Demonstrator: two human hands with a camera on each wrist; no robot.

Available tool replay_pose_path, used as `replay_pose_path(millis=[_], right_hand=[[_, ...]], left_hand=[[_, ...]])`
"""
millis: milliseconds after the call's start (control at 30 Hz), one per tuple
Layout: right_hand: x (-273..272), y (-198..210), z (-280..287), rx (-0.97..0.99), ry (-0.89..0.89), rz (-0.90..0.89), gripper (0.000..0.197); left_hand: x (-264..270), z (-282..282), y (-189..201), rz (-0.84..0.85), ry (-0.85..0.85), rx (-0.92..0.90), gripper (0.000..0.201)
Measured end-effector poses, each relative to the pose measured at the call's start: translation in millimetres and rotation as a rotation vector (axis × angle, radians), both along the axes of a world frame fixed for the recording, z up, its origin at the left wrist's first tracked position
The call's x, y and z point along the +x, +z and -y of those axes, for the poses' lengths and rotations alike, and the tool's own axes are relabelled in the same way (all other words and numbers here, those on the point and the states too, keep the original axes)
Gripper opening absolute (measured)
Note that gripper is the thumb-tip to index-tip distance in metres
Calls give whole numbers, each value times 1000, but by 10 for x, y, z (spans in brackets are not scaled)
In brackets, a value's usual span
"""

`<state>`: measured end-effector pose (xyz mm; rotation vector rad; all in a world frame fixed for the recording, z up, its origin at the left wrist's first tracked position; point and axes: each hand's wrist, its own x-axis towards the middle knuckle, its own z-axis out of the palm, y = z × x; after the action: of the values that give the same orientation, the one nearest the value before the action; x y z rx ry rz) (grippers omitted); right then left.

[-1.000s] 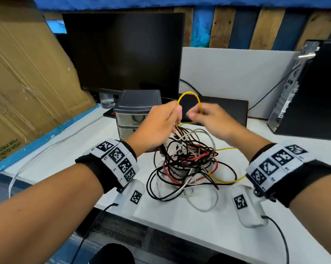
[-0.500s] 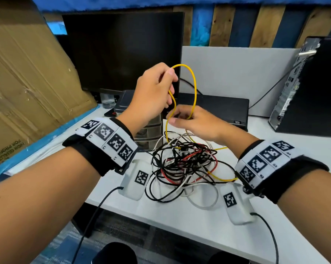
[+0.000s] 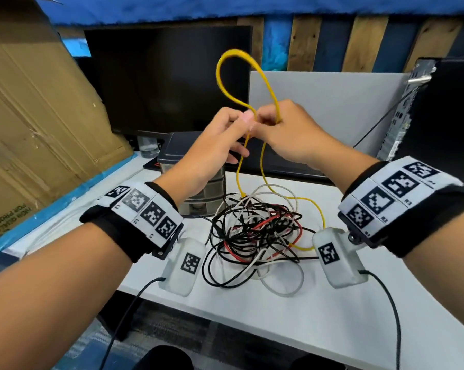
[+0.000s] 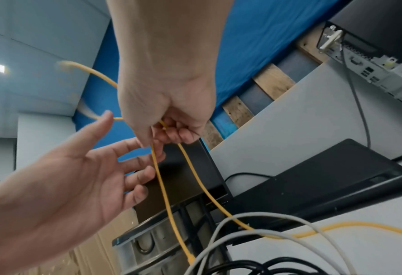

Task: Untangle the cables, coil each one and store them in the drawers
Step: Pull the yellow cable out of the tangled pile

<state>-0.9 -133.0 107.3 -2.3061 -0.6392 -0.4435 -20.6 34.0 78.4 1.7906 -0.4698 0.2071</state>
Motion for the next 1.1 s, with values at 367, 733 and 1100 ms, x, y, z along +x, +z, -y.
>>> replay_pose_path(millis=[367, 733, 1100], right_hand=[[140, 341, -244, -586, 4, -141, 32], [364, 783, -621, -360, 88, 477, 20], [572, 777, -365, -176, -40, 343, 82]], left_hand=[[183, -159, -69, 7, 220, 42, 40], [334, -66, 37, -106, -31, -69, 34], [261, -107, 83, -137, -110, -305, 29]])
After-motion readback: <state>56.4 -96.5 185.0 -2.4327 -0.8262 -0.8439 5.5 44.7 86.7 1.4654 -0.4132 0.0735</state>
